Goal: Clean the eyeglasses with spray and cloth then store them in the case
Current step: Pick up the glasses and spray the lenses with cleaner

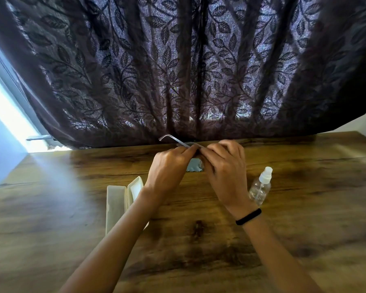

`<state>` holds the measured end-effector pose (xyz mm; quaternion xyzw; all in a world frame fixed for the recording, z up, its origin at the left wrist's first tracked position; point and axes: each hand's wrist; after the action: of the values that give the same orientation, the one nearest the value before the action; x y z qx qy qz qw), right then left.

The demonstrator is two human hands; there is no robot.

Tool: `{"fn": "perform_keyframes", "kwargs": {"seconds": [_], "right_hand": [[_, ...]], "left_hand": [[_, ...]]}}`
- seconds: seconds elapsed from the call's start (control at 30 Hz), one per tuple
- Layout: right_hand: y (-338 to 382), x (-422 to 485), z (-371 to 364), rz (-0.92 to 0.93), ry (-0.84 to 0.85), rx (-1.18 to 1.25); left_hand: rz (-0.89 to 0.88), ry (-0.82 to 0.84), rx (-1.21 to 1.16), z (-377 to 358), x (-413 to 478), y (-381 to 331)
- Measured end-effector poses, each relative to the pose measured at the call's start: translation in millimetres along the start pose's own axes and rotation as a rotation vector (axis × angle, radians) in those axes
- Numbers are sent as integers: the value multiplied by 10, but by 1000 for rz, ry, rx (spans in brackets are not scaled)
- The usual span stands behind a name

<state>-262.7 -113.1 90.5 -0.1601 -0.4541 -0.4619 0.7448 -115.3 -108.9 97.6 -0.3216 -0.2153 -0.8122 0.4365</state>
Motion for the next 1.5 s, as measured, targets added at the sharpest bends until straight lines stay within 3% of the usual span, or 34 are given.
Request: {"fn": "perform_keyframes", "kwargs": {"seconds": [0.13,0.27,0.57,0.83,1.1,1.3,1.5], "right_hand": [[18,-14,9,-11,9,25],[-42,-4,103,-68,-56,71],[-595,-330,334,-399,-183,66],[-769,-611,251,-453,-80,154],[-762,-846,150,-526,129,277],[-635,-629,143,-406,152,307],[-168,-245,212,-162,91,419]], "left_hand": [[29,-53,-52,-43,-36,30],[166,-161,-187,-101,-70,88],[446,-399,-344,-289,-178,245],[642,-461,-474,-348,-218,313],[702,-488,-531,-348,-241,360],[723,-508,-605,-322,-219,346],[765,-507,-660,-321,-192,358]]}}
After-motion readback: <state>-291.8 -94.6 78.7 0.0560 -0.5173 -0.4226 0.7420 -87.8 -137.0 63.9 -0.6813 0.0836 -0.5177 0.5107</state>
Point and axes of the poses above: each hand's wrist, its own x-axis towards the middle knuckle, its own z-axis out of the back of the hand, y = z × x, and after that the axes turned 5 degrees about -z, right-handed
